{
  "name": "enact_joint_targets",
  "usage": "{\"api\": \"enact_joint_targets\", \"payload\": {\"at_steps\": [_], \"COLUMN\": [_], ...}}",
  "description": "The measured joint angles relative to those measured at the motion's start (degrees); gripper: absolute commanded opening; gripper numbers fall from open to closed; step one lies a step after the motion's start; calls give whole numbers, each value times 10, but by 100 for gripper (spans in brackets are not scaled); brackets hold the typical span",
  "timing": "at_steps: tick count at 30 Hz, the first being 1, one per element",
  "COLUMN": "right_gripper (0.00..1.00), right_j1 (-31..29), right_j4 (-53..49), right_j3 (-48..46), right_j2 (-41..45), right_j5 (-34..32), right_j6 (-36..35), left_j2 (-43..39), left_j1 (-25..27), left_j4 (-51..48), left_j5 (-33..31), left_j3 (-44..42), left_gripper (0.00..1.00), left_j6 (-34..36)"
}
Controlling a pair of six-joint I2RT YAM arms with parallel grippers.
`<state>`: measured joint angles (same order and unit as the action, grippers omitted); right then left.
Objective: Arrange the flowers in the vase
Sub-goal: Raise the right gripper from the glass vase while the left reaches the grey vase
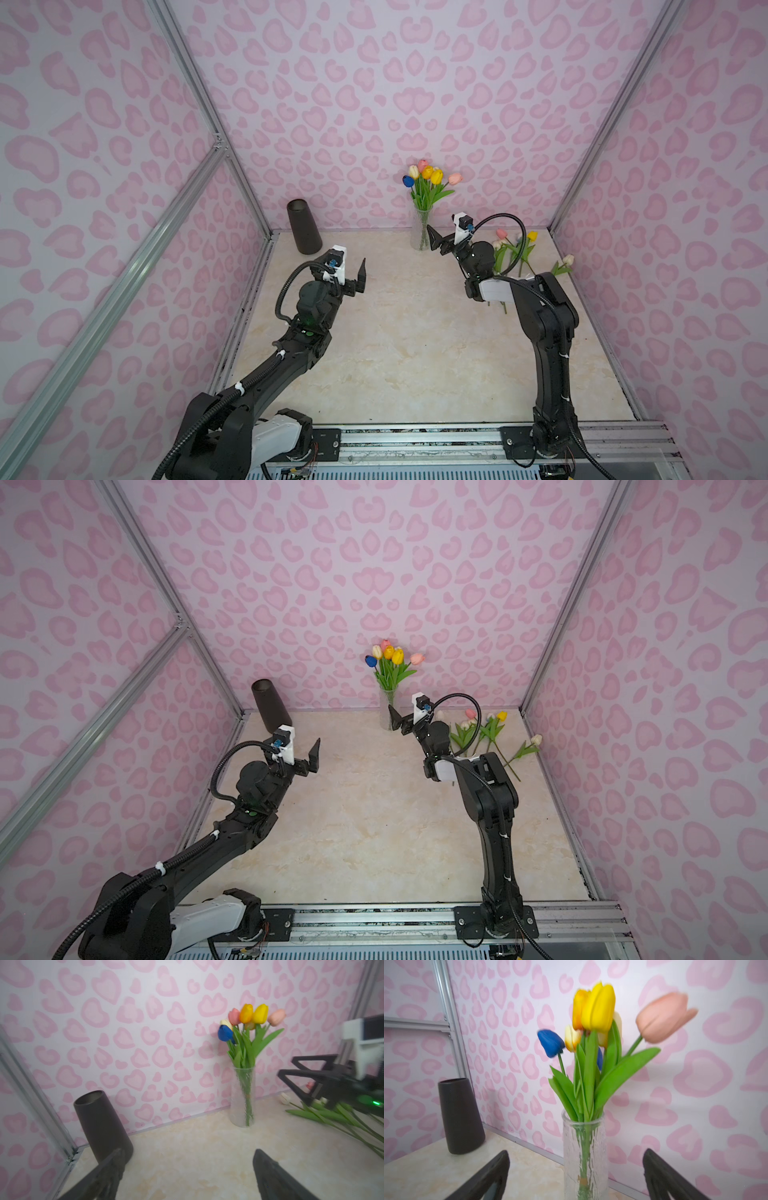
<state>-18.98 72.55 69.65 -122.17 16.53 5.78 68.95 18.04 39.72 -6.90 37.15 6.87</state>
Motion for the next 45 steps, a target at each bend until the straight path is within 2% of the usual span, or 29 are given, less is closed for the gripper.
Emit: {"api": "enact_joint_targets", "payload": {"at_steps": [3,9,12,18,25,32,45], "right_gripper": [98,97,97,97,97,97,97], "right_j1": [-20,-63,-92,-102,-103,-105,-111], "right_j4": [31,29,-20,-95,-155,-161,-162], "right_j3": [-101,-257,-296,-368,-361,-337,-339], "right_j2": [85,255,323,409,426,404,413], "right_j5": [-13,-31,-20,-14,-11,9,32], "right_j6": [5,51,51,49,23,12,14], "left_j2": [49,161,224,345,440,523,633], "left_j1": [-59,-156,-189,-237,-259,-259,-259], "left_j4": [-36,-123,-183,-284,-319,-324,-338], "left_j5": [3,11,18,30,64,110,125], "left_j3": [88,256,337,487,570,655,767], "left_gripper": [97,97,97,97,97,97,97], "left_j6": [-28,-77,-86,-87,-60,-42,-49]}}
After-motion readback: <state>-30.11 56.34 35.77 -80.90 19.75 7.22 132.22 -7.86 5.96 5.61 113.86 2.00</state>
